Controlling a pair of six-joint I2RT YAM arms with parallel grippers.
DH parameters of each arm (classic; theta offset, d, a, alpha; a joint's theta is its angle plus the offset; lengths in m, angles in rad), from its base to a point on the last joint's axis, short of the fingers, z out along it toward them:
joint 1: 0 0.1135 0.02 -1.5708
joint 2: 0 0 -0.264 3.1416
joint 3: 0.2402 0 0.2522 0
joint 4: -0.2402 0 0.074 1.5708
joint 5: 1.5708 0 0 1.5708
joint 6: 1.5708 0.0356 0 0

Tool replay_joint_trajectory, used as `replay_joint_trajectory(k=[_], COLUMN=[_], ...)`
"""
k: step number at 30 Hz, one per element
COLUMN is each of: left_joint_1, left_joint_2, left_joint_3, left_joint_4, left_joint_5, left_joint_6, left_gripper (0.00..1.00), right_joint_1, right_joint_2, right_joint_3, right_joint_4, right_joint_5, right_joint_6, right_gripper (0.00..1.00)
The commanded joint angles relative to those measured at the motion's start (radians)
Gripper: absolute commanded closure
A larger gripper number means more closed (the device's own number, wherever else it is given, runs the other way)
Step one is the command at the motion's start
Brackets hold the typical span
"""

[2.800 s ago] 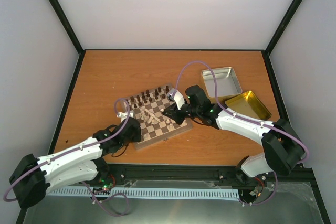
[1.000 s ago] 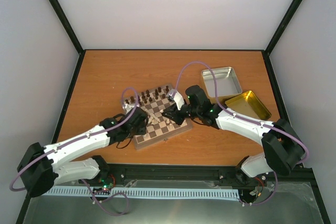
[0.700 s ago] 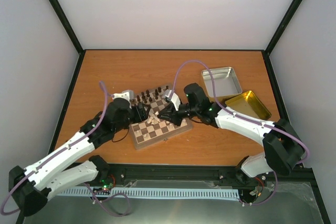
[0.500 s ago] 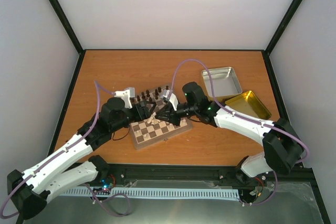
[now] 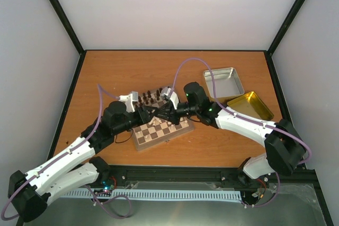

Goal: Set up the chess pieces on the board
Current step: Place the chess piece on the chessboard.

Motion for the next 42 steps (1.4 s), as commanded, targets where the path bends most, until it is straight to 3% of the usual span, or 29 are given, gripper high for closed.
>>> replay_joint_trajectory(k=[1, 5, 8, 14, 19, 24, 29, 38, 42], left_joint_1=[0.004, 0.005, 0.005, 0.004, 0.004, 0.004, 0.004, 0.004, 0.004], left_joint_2=[-0.017, -0.013, -0.006, -0.008, -0.028, -0.038, -0.043, -0.069, -0.075], left_joint_3=[0.006, 0.010, 0.013, 0.022, 0.030, 0.053, 0.065, 0.058, 0.046], left_joint_4=[0.030, 0.031, 0.035, 0.057, 0.110, 0.169, 0.225, 0.272, 0.273], left_joint_5=[0.012, 0.007, 0.008, 0.014, 0.022, 0.038, 0.053, 0.053, 0.061], left_joint_6=[-0.003, 0.001, -0.001, -0.027, -0.069, -0.100, -0.148, -0.186, -0.191], left_gripper=[0.66, 0.80, 0.84, 0.87, 0.88, 0.88, 0.87, 0.86, 0.86], right_joint_1=[0.006, 0.006, 0.006, 0.006, 0.006, 0.016, 0.043, 0.087, 0.094], right_joint_2=[0.003, 0.004, 0.001, -0.041, -0.134, -0.175, -0.131, -0.074, -0.046], right_joint_3=[0.004, 0.004, 0.002, -0.030, -0.168, -0.323, -0.331, -0.352, -0.379], right_joint_4=[0.087, 0.092, 0.090, 0.118, 0.345, 0.765, 0.871, 1.036, 1.151], right_joint_5=[0.022, 0.014, 0.012, 0.066, 0.123, 0.167, 0.191, 0.228, 0.267], right_joint_6=[0.036, 0.039, 0.050, 0.190, 0.497, 0.873, 1.030, 1.109, 1.130], right_gripper=[0.92, 0.91, 0.88, 0.57, 0.47, 0.37, 0.39, 0.68, 0.70])
